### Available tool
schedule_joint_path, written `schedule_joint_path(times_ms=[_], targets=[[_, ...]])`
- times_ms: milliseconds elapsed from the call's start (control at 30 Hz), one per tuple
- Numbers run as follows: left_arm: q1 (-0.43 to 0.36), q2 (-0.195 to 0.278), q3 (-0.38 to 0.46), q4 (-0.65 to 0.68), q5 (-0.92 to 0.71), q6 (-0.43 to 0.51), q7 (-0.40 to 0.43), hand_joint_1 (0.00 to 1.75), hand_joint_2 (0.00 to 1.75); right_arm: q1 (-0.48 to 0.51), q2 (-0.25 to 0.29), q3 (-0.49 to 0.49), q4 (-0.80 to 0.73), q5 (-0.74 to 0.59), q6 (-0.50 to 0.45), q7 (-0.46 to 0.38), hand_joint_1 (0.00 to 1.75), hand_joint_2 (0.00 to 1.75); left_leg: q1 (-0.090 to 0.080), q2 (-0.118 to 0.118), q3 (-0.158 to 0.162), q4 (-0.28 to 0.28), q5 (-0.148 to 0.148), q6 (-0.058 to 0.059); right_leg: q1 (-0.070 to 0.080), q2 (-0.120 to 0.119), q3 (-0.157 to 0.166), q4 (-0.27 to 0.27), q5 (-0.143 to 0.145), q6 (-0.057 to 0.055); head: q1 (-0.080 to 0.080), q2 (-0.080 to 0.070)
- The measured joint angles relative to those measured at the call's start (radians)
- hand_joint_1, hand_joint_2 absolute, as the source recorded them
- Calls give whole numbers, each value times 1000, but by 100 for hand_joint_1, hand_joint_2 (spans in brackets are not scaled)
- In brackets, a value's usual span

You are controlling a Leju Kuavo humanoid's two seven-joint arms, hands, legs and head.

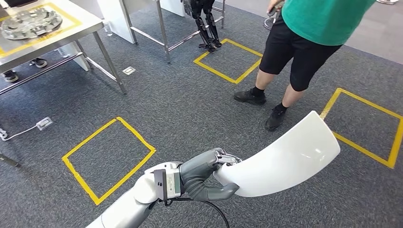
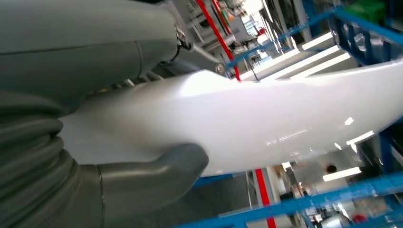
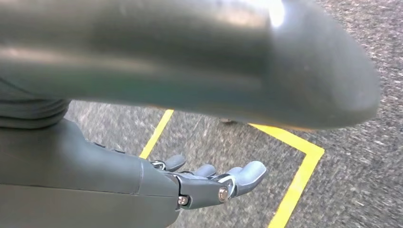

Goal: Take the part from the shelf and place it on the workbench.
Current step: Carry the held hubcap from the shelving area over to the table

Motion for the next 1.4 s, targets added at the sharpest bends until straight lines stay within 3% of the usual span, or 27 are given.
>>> schedule_joint_path(times_ms=[67, 100, 167, 233, 267, 300, 367, 433, 500, 567, 600, 633, 667, 733, 800, 867, 933, 1000, 1067, 1100, 1133, 1167, 1233, 1300, 1367, 1400], targets=[[0, 0, 0, 6, 0, -2, 0, 175, 175, 3, -1, 0, 0, 0, -3, 1, 0, 0, 2, 16, -45, 104, -40, -3, 3, -32, -1, 1, -1, -2, -1, 0], [0, 1, 0, 8, 0, -3, 0, 175, 175, 2, -1, 0, 0, 0, -5, 2, 0, 0, 2, 20, -43, 107, -33, -3, 4, -47, -1, 1, -2, -2, -1, 0], [1, 1, 0, 8, 0, -4, 1, 175, 175, 0, -1, 0, 0, 0, -5, 11, 0, 0, 0, 42, 18, 4, 23, 2, 5, -74, 3, 2, -4, 0, -2, 0], [0, 0, 0, 4, -1, -4, 3, 175, 175, -1, -1, -2, 0, 0, -5, 28, 0, 0, -8, 95, 87, -123, 64, 16, 10, -97, 9, 3, -10, 8, -2, 0], [0, 0, 0, 2, -2, -5, 3, 175, 175, -2, -1, -2, 0, 0, -5, 37, 0, 0, -11, 111, 103, -156, 71, 23, 12, -108, 12, 4, -12, 13, -1, 0], [1, 1, 0, 0, -4, -5, 4, 175, 175, -2, -2, -3, 0, 0, -5, 43, 0, 0, -15, 113, 105, -166, 70, 30, 13, -120, 15, 3, -13, 19, 0, 0], [2, 2, 0, -3, -6, -5, 5, 175, 175, -5, -3, -4, 0, 0, -6, 49, 0, 0, -13, 84, 104, -171, 77, 41, 11, -134, 22, 2, -17, 31, 1, 0], [3, 2, 0, -6, -7, -5, 6, 175, 175, -8, -3, -5, 0, 0, -2, 51, 0, 0, -6, 57, 108, -179, 86, 53, 6, -82, 12, 37, -44, 44, 4, 0], [3, 1, 0, -7, -7, -6, 6, 175, 175, -5, -4, -5, 0, 0, 7, 53, 0, 0, -1, 29, 107, -181, 91, 59, 3, -12, -42, 152, -105, 53, 9, 0], [7, 1, 0, -6, -7, -6, 6, 175, 175, 1, -7, -6, 0, 0, 12, 54, 0, 0, -1, -2, 103, -179, 93, 60, 3, 3, -103, 266, -143, 55, 12, 0], [10, 1, 0, -5, -8, -6, 6, 175, 175, 2, -7, -6, 0, 0, 12, 54, 0, 0, -1, -18, 102, -178, 94, 59, 2, 4, -114, 279, -134, 55, 13, 0], [11, 2, 0, -5, -8, -6, 6, 175, 175, 2, -8, -6, 0, 0, 12, 54, 0, 0, 0, -33, 102, -175, 94, 58, 2, 6, -106, 254, -108, 55, 14, 0], [11, 2, 0, -5, -8, -6, 6, 175, 175, 1, -9, -6, 0, 0, 12, 54, 0, 0, 1, -48, 102, -173, 94, 56, 0, 15, -79, 191, -67, 54, 14, 0], [11, 2, 0, -5, -8, -6, 6, 175, 175, 0, -10, -6, 0, 0, 12, 54, 0, 0, 2, -76, 98, -167, 94, 46, -5, 55, -22, 61, -14, 50, 15, 0], [11, 2, 0, -6, -8, -6, 6, 175, 175, -1, -10, -6, 0, 0, 13, 54, 0, 0, 3, -98, 90, -166, 98, 32, -4, 75, -2, 10, -6, 42, 16, 0], [11, 4, 0, -7, -8, -6, 6, 175, 175, -4, -10, -6, 0, 0, 13, 54, 0, 0, 4, -109, 82, -170, 102, 18, -1, 55, -2, 6, -2, 28, 15, 0], [11, 6, 0, -8, -8, -6, 6, 175, 175, -5, -9, -6, 0, 0, 13, 53, 0, 0, 1, -66, 66, -140, 81, 9, -3, 31, -1, 1, 3, 11, 9, 0], [10, 7, 0, -8, -9, -6, 6, 175, 175, -2, -9, -6, 0, 0, 13, 53, 0, 0, 0, -4, 18, -33, 19, 4, -1, 4, -2, -1, 3, 0, 1, 0], [13, 10, 0, -8, -9, -6, 6, 175, 175, 2, -9, -7, 0, 0, 13, 54, 0, 0, 2, 15, -38, 92, -35, 0, 2, -27, -3, 0, 2, -3, -1, 0], [14, 11, 0, -7, -9, -6, 6, 175, 175, 2, -9, -7, 0, 0, 13, 54, 0, 0, 2, 18, -47, 116, -37, 0, 3, -43, -3, 0, 2, -3, -1, 0], [14, 13, 0, -7, -9, -6, 6, 175, 175, 1, -9, -7, 0, 1, 13, 53, 0, 0, 2, 21, -35, 101, -21, 1, 4, -57, -2, 0, 1, -3, -2, 0], [15, 13, 0, -7, -10, -6, 6, 175, 175, 0, -9, -7, 0, 2, 13, 52, 0, 0, 1, 30, -3, 46, 8, 4, 5, -71, -1, 0, 0, -2, -2, 0], [13, 13, 0, -9, -11, -6, 6, 175, 175, -2, -9, -7, 0, 7, 13, 47, 0, 0, -5, 78, 75, -95, 57, 16, 9, -96, 4, 2, -3, 4, -2, 0], [12, 13, 0, -11, -13, -6, 6, 175, 175, -4, -9, -7, 0, 11, 13, 39, 0, 0, -12, 105, 108, -164, 71, 30, 14, -118, 8, 3, -7, 14, -1, 0], [12, 14, 0, -13, -15, -6, 6, 175, 175, -7, -9, -7, 0, 13, 13, 32, 0, 0, -14, 80, 106, -169, 74, 43, 13, -138, 13, 2, -9, 26, 0, 0], [12, 15, 0, -14, -16, -6, 6, 175, 175, -11, -9, -7, 0, 14, 13, 30, 0, 0, -12, 67, 107, -172, 78, 48, 11, -125, 15, 5, -14, 34, 1, 0]])
